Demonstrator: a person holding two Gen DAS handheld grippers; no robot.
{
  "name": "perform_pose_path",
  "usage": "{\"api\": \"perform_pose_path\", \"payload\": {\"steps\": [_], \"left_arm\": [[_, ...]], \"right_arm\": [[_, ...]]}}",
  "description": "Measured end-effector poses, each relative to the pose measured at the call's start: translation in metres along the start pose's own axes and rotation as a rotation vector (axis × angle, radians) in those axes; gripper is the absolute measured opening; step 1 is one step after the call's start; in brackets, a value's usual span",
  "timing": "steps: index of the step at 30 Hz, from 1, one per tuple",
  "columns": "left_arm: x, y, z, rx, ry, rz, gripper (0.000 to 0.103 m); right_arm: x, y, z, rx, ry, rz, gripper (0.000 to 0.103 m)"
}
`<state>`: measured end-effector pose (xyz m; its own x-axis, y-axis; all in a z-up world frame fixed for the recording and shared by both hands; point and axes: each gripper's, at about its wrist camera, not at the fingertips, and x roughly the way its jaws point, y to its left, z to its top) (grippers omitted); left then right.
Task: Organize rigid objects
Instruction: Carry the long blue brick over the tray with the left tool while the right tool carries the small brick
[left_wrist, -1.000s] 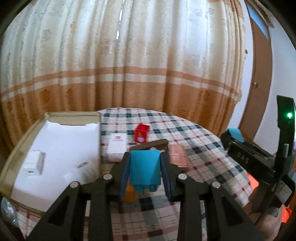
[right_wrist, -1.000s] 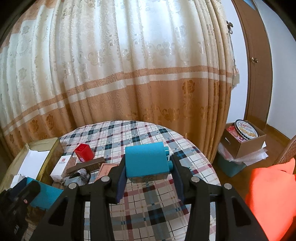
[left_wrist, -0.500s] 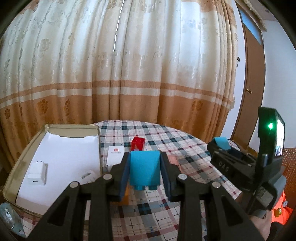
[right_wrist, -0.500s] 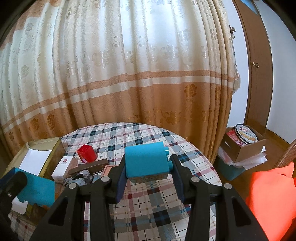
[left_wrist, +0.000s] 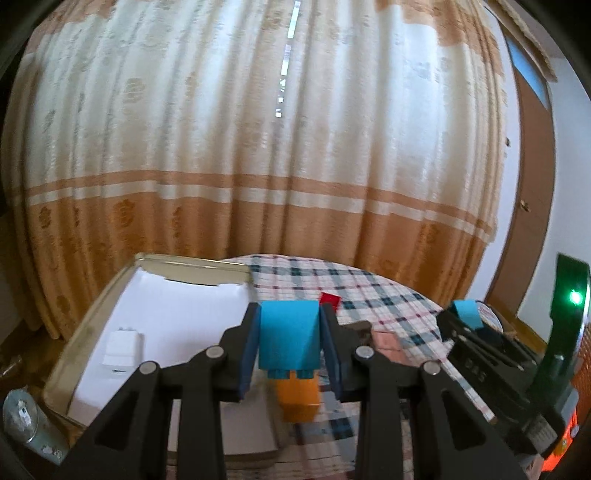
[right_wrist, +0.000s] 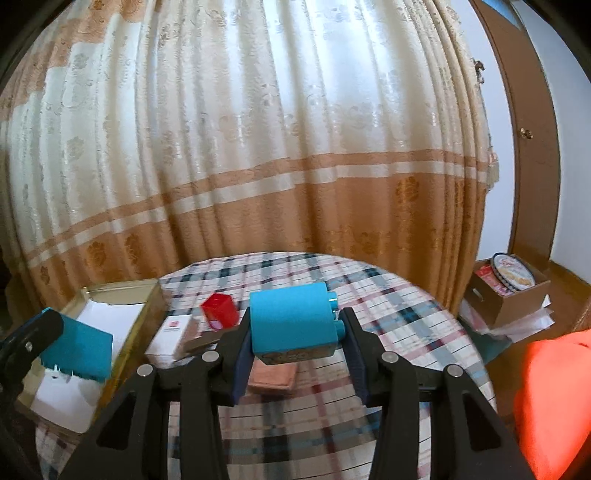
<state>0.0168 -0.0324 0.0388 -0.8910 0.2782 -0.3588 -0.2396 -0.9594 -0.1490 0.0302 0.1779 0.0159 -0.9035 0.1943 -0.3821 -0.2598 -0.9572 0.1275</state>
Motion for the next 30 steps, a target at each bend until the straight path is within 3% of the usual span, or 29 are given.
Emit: {"api": "perform_pose_path", "payload": {"steps": [11,20,30], "left_arm": [[0.0,0.042,-0.003,0.003,-0.014,0.175,0.032],[-0.004,0.071,-0.001,-0.02,-0.022,0.239,0.032],[-0.001,0.093,-0.007,-0.056,-0.005,0.294,0.032]], "right_arm": [[-0.006,0.058,-0.006,-0.09,-0.024,0.105,0.047],[-0.014,0.122,-0.017,-0.216,-0.061,0.207,0.047],[-0.005,0.168,-0.023,-0.29,-0.036,0.27,0.047]]}}
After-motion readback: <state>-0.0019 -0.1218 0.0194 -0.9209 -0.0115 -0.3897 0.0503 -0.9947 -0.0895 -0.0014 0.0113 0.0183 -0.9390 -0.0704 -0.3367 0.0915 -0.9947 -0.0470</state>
